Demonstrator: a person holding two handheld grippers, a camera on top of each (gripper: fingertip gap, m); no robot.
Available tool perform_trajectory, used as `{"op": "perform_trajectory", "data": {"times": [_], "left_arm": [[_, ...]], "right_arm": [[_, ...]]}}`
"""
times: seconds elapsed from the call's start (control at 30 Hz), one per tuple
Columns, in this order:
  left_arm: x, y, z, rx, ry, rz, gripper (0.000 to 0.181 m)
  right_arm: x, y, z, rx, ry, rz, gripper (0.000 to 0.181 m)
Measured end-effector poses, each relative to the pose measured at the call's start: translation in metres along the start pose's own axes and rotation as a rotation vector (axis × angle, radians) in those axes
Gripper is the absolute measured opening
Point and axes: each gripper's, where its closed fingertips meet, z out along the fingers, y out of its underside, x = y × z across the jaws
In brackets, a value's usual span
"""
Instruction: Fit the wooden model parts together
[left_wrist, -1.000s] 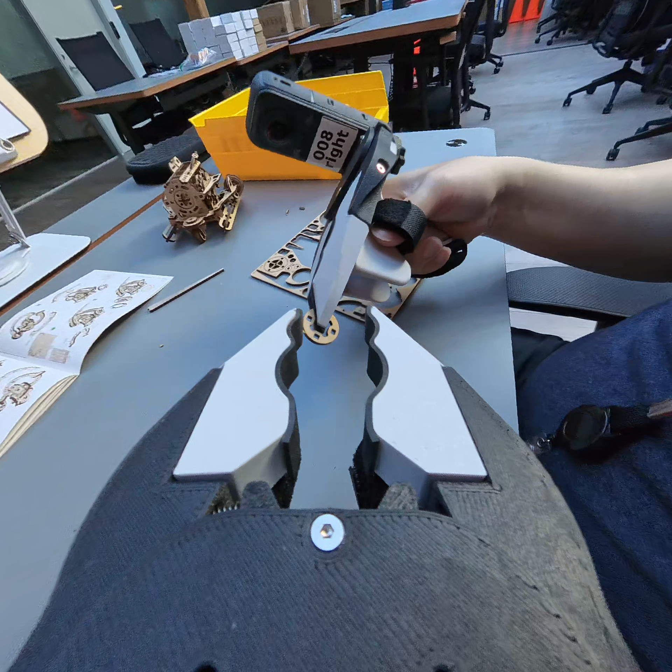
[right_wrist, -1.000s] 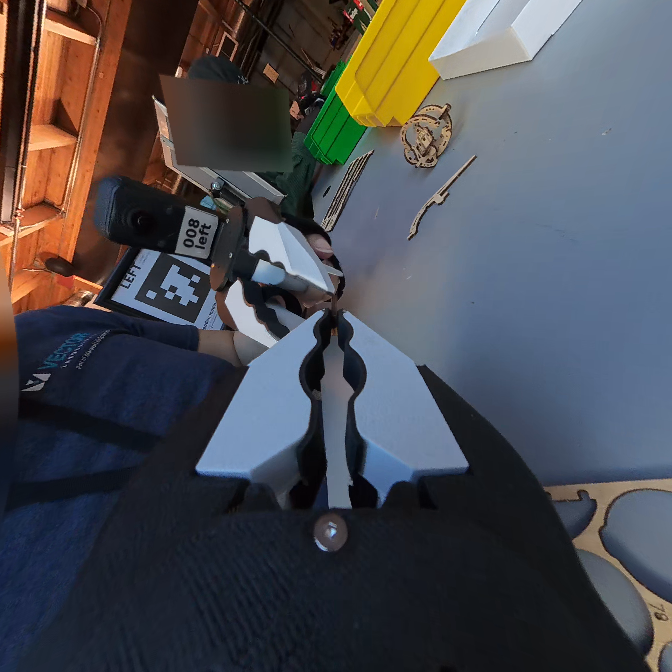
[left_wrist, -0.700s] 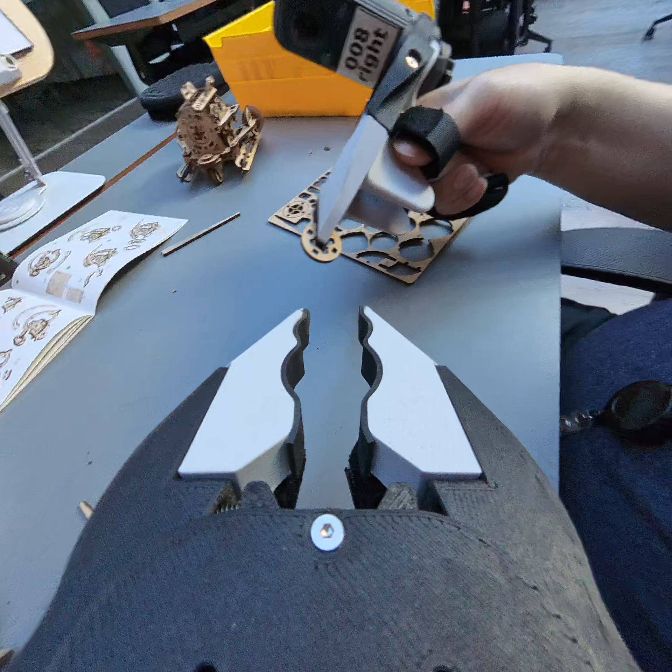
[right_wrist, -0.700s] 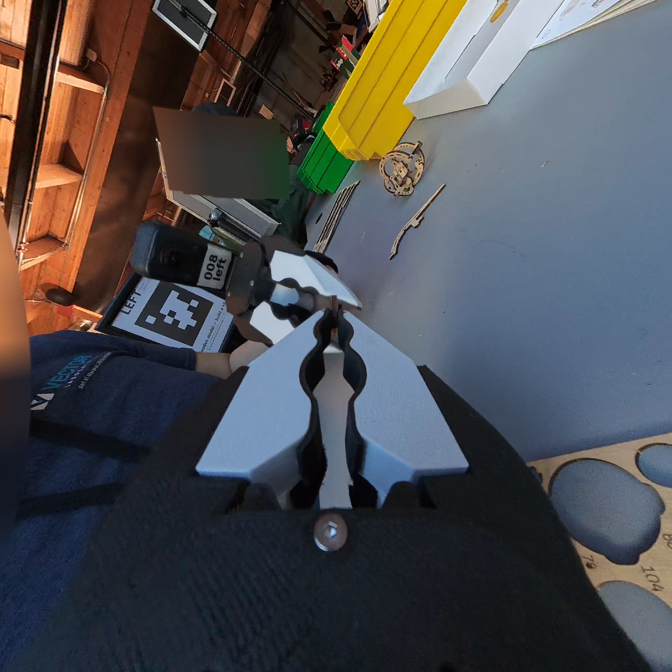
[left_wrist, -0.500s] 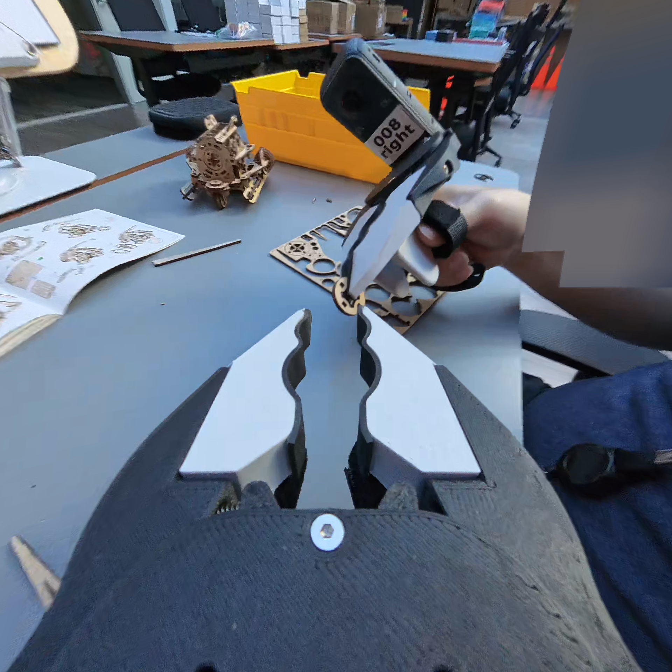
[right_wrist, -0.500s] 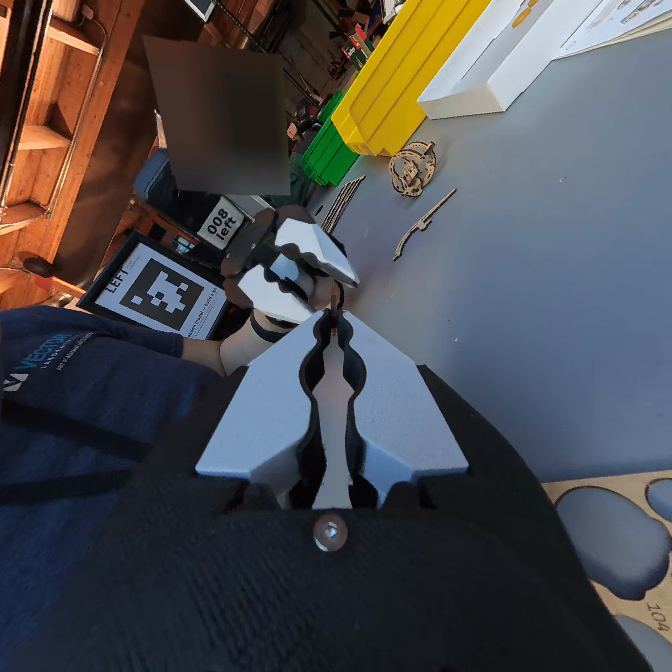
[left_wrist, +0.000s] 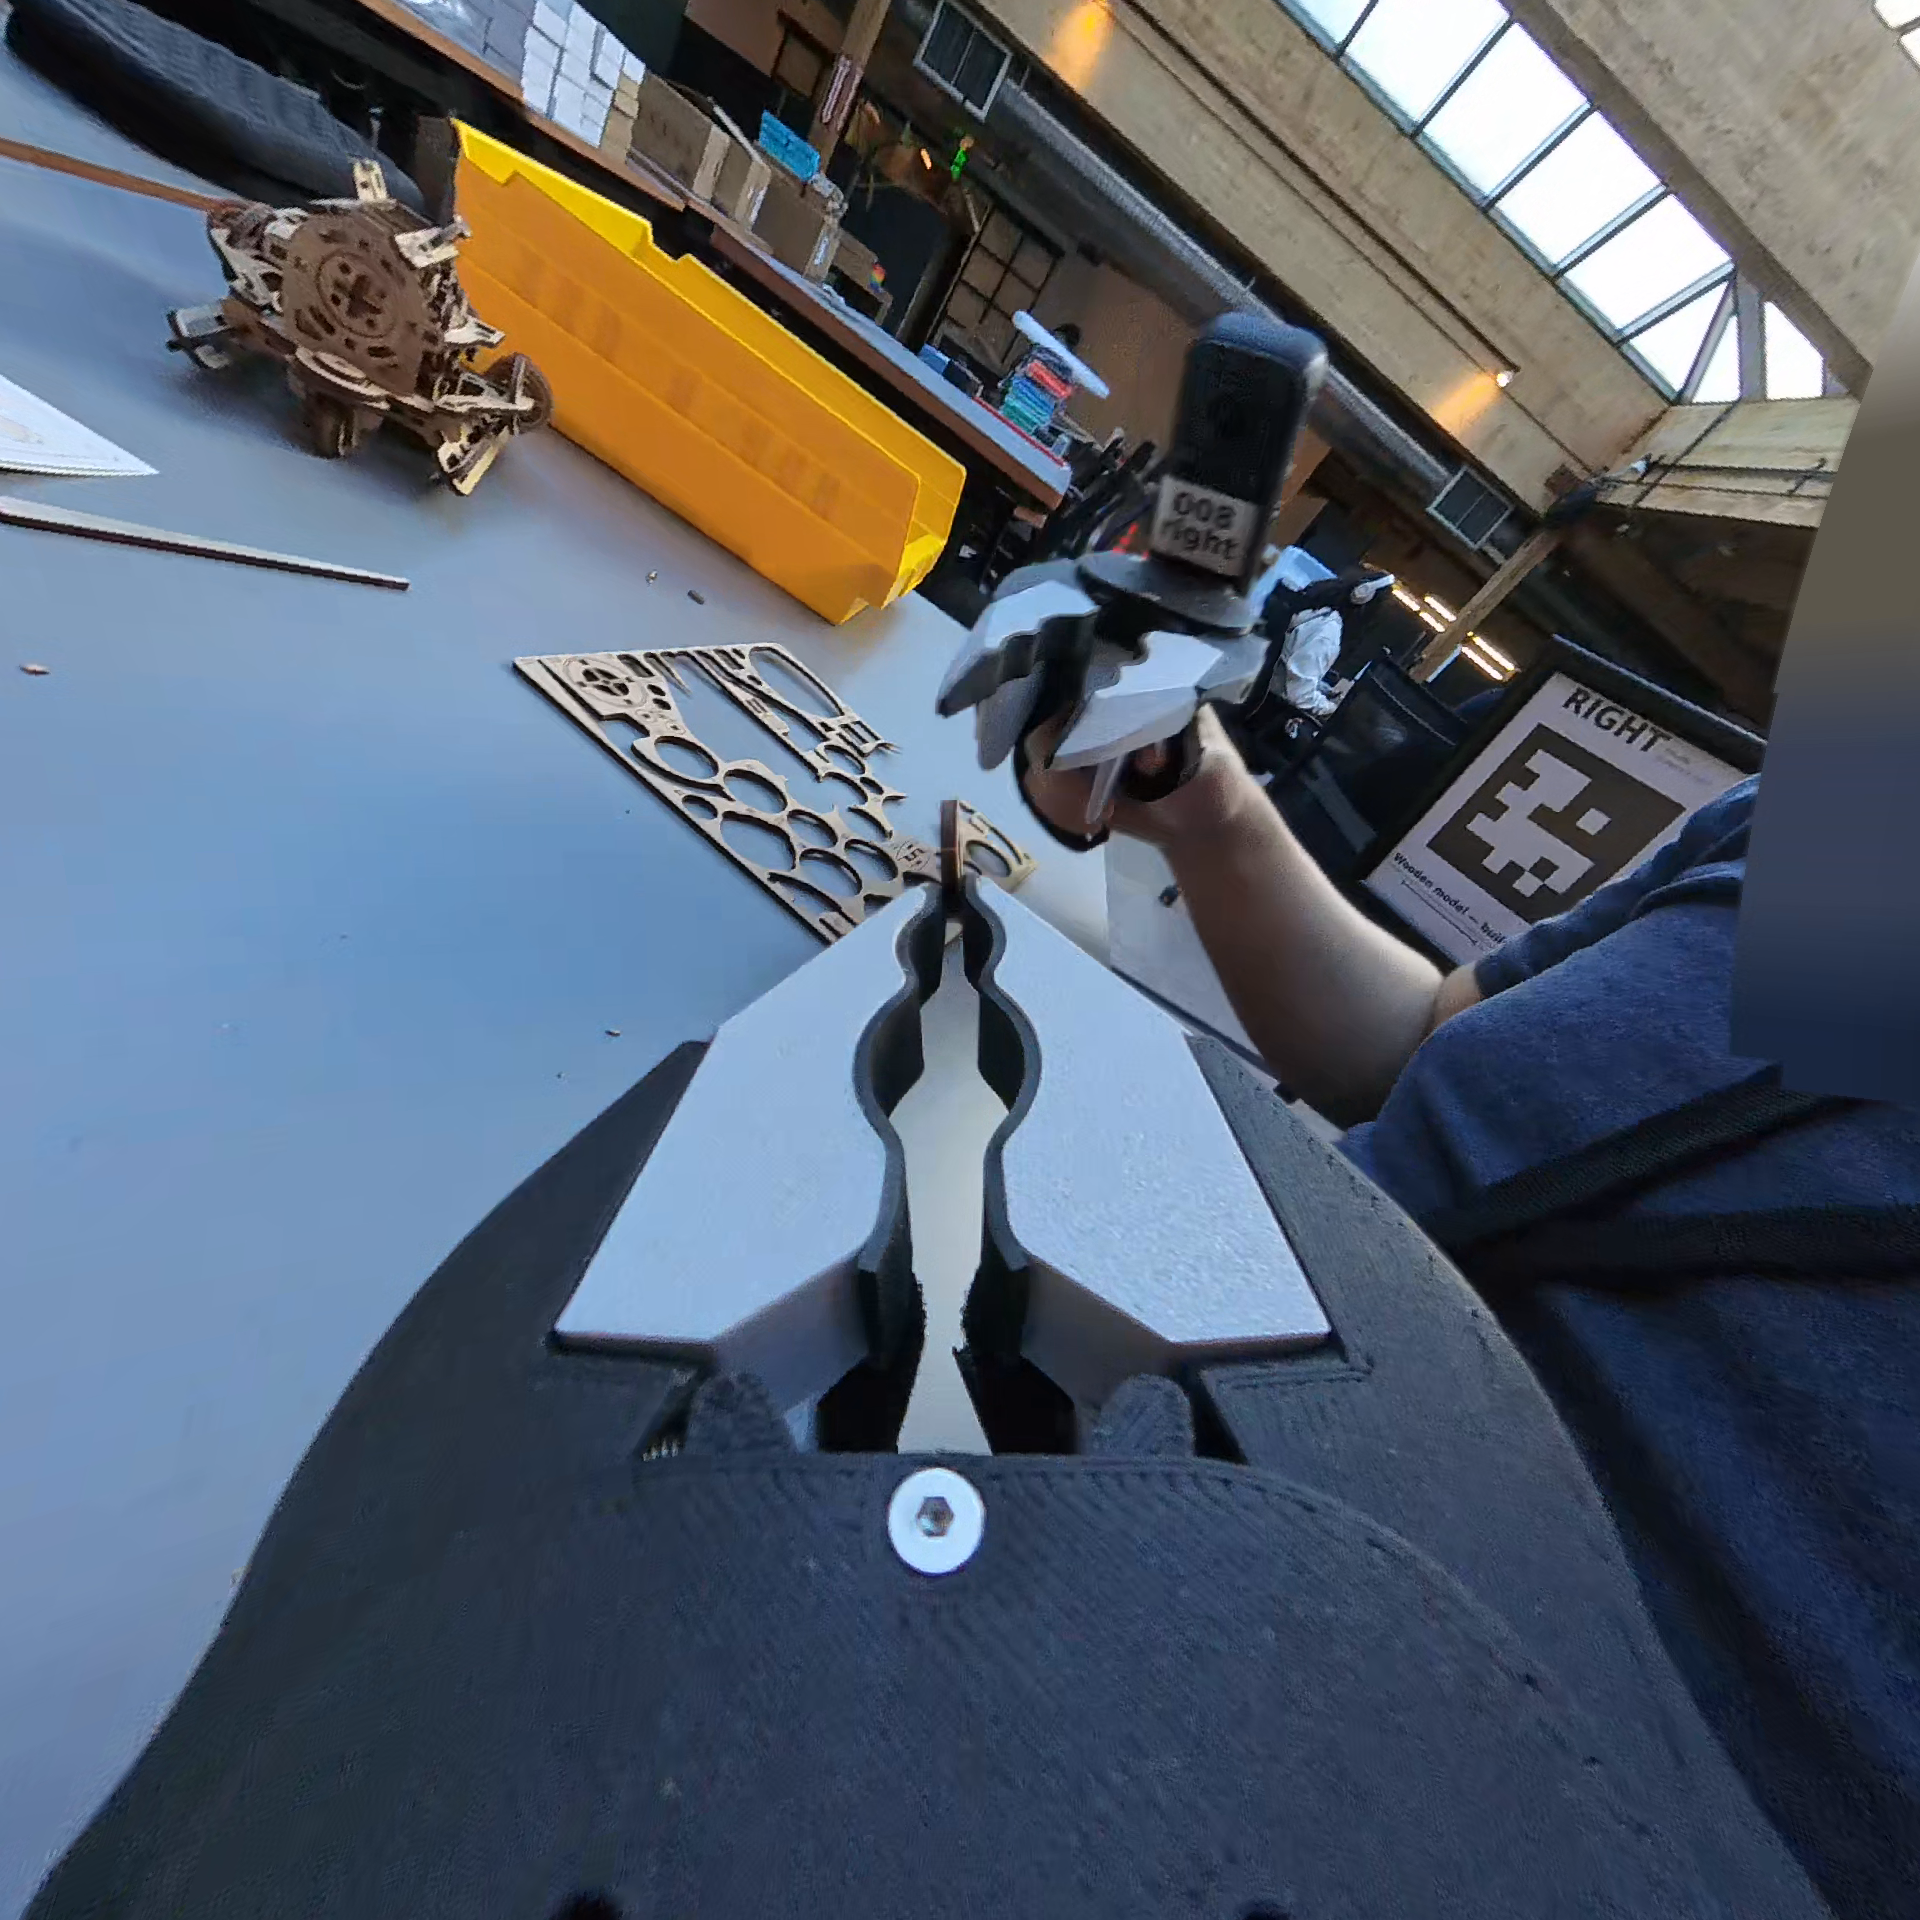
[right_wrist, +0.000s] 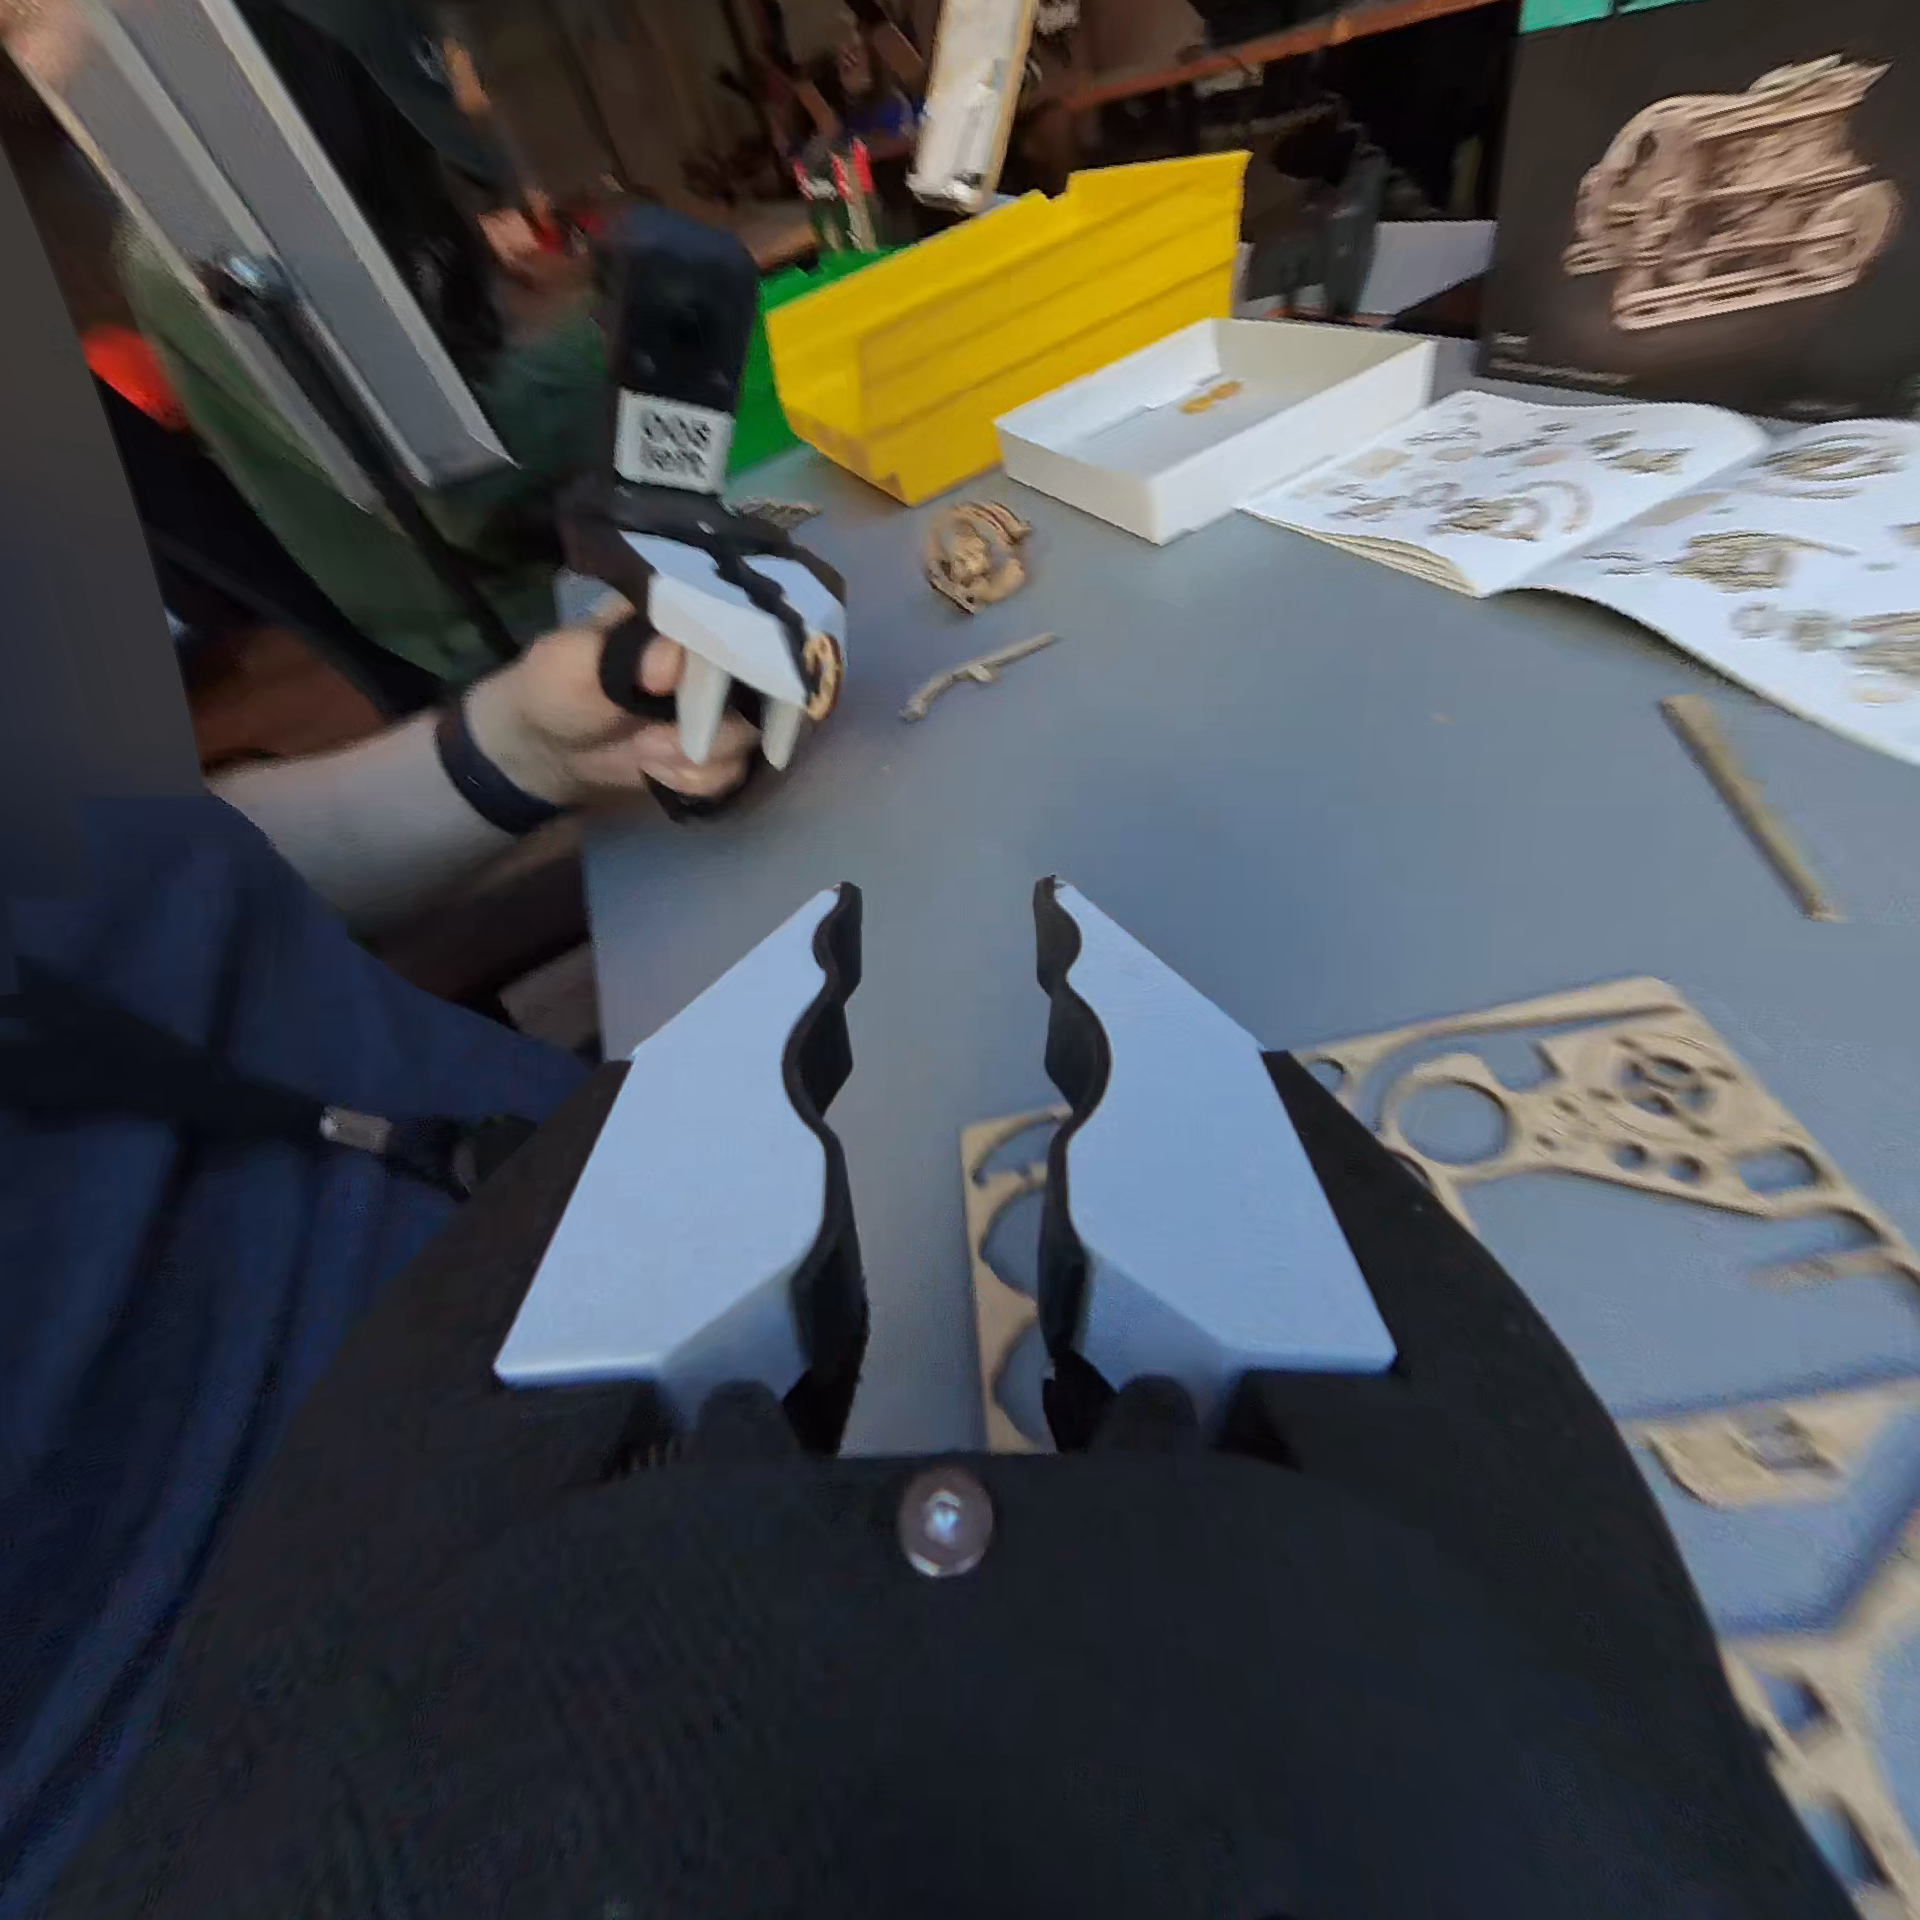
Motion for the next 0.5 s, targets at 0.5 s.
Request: {"op": "perform_trajectory", "data": {"times": [0.5], "left_arm": [[-0.041, 0.028, 0.044, -0.351, -0.119, -0.158, 0.001]], "right_arm": [[0.016, 0.013, 0.029, -0.138, -0.102, 0.349, 0.026]]}}
